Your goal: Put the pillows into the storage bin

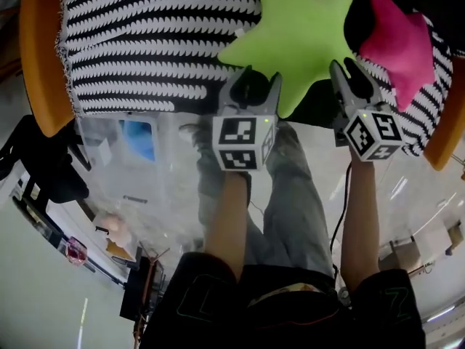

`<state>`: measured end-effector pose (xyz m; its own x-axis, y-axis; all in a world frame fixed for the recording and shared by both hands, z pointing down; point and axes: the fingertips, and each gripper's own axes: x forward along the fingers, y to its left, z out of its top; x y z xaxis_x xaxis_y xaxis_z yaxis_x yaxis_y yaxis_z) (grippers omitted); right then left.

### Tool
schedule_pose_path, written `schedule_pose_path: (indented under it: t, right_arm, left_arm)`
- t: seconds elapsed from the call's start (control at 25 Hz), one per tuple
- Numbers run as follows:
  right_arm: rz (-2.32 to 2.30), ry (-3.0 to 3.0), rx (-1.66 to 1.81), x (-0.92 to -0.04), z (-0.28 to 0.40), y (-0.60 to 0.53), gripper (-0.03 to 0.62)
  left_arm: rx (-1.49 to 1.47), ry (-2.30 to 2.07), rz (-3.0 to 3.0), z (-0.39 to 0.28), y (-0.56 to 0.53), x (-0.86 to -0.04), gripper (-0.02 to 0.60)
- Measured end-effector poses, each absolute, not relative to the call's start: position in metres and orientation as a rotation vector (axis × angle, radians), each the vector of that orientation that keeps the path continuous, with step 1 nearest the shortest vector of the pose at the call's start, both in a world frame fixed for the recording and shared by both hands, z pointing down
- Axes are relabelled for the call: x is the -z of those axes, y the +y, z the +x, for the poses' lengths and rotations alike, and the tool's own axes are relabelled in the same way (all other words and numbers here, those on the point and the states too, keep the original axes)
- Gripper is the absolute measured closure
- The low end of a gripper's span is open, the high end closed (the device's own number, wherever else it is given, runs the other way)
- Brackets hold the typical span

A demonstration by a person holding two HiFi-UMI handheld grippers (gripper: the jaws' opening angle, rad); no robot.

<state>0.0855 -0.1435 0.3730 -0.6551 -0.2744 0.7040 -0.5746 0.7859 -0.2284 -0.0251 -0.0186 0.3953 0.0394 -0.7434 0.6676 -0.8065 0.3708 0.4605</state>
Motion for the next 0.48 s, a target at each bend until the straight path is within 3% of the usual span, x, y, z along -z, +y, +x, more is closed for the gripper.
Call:
schedule_pose_path:
  t: [0.08,0.2,0.48]
  right_arm:
    - [0.544,-2.281,-0.563,-0.38,0.09,-0.152,0.363]
    - [0.423,-2.222,-0.522,-0.398,0.093,-0.161,0.279]
    - [0.246,-2.167,-0.579,-0.429,0.093,-0.179,0.169]
  left_arm:
    - [-0.09,-1.7,1.32,-0.011,-0.016,-0.404,0.292]
    - [-0.094,-1.676,1.241,0.007,-0.015,-0.422,0.236]
    - [-0.047,-1.646,1.234,0.032,-0.037,-0.436,0.219]
